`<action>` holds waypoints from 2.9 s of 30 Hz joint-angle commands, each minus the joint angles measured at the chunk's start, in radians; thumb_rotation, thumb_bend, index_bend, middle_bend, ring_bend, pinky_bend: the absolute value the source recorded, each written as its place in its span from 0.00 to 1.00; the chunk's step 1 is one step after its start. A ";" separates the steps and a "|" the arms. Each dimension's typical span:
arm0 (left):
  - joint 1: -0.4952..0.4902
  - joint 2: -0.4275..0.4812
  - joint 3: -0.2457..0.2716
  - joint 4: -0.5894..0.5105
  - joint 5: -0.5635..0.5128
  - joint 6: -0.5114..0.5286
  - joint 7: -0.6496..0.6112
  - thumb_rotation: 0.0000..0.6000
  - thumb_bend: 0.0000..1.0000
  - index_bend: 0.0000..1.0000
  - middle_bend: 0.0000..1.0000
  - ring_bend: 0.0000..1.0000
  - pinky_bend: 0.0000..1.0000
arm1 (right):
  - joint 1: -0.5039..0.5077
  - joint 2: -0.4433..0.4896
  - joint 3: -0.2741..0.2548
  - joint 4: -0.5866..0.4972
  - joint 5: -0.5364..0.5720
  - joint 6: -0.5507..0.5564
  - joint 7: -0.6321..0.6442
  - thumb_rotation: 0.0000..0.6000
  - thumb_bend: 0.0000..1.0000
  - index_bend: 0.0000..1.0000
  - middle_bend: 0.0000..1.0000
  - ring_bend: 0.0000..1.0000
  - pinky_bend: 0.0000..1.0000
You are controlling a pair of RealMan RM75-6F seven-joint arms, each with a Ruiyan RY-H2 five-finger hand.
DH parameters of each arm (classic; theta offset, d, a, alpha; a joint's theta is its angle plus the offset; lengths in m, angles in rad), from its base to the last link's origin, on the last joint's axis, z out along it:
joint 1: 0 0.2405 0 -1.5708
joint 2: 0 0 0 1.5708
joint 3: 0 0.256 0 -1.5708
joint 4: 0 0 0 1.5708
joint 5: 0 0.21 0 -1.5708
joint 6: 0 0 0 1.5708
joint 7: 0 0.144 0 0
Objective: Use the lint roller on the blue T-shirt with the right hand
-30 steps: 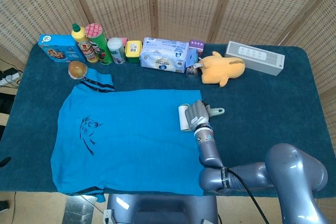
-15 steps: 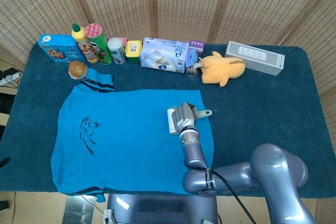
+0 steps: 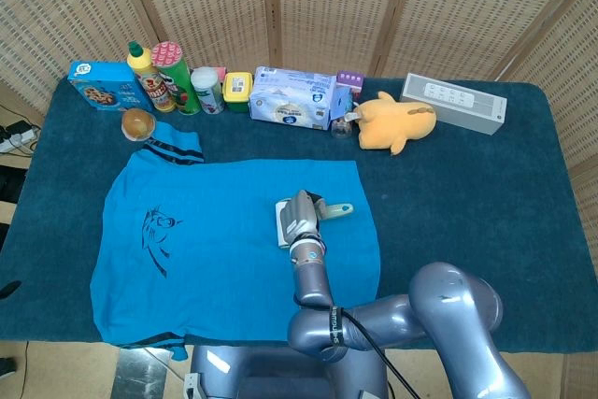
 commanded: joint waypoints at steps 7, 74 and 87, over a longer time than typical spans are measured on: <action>-0.007 0.005 0.001 0.007 0.003 -0.015 -0.014 1.00 0.12 0.00 0.00 0.00 0.12 | 0.051 -0.063 0.055 0.055 0.033 0.012 -0.058 1.00 1.00 0.53 0.66 0.67 0.86; -0.023 -0.034 0.012 -0.049 -0.036 -0.011 0.145 1.00 0.12 0.00 0.00 0.00 0.12 | -0.413 0.451 -0.250 0.144 -0.332 -0.548 0.453 1.00 1.00 0.53 0.64 0.63 0.84; -0.034 -0.046 0.015 -0.065 -0.050 -0.019 0.193 1.00 0.12 0.00 0.00 0.00 0.12 | -0.513 0.507 -0.301 0.270 -0.603 -0.789 0.798 1.00 0.73 0.12 0.12 0.13 0.41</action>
